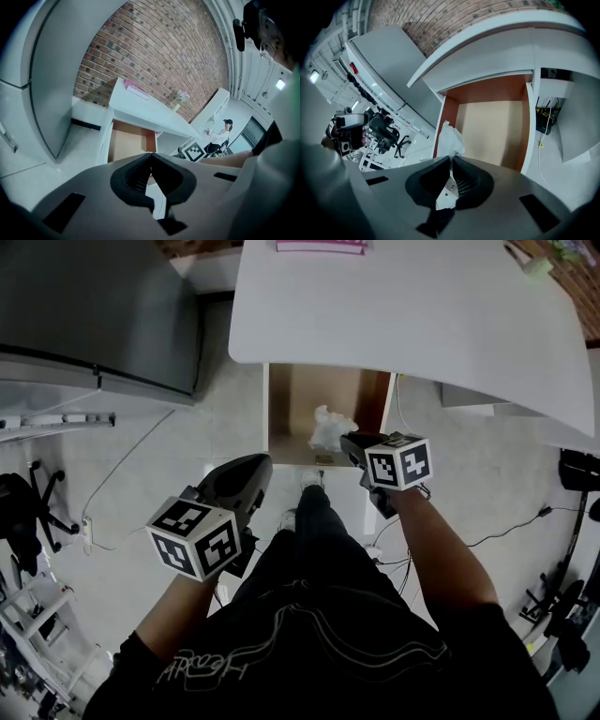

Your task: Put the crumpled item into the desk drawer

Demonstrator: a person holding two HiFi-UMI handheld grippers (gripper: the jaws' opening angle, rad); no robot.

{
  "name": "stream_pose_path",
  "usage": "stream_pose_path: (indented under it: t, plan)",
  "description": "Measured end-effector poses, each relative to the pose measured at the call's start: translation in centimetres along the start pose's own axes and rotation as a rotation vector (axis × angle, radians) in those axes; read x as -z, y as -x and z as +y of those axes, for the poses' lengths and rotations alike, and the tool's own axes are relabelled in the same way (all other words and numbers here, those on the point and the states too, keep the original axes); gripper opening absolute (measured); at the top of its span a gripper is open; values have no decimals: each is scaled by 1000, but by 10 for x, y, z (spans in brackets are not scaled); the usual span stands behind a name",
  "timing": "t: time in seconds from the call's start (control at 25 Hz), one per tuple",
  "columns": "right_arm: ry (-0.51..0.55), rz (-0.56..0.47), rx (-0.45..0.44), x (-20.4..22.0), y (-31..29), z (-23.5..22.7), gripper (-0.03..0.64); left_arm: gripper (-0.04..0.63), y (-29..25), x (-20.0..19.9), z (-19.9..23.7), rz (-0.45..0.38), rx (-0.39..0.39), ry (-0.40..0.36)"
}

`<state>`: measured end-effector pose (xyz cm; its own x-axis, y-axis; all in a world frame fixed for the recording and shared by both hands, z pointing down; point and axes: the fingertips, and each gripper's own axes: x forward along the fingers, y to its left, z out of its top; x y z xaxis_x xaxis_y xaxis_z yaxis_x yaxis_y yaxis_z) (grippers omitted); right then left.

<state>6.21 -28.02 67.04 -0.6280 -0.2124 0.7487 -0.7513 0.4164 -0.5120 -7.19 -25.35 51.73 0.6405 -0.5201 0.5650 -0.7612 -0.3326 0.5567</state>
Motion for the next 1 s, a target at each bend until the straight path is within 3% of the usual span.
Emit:
stream_pose_path:
  t: [0.52,0.72,1.0]
  plan:
    - [7,158,17,13,-80,-59,49,21,-30,25,39,60,-53,37]
    - [-15,189,33,22,-103,-68,49,21,-26,39,53,84,-73,17]
    - [14,250,61,30,-122,-81,51,21,-27,46,61,87,-87,45]
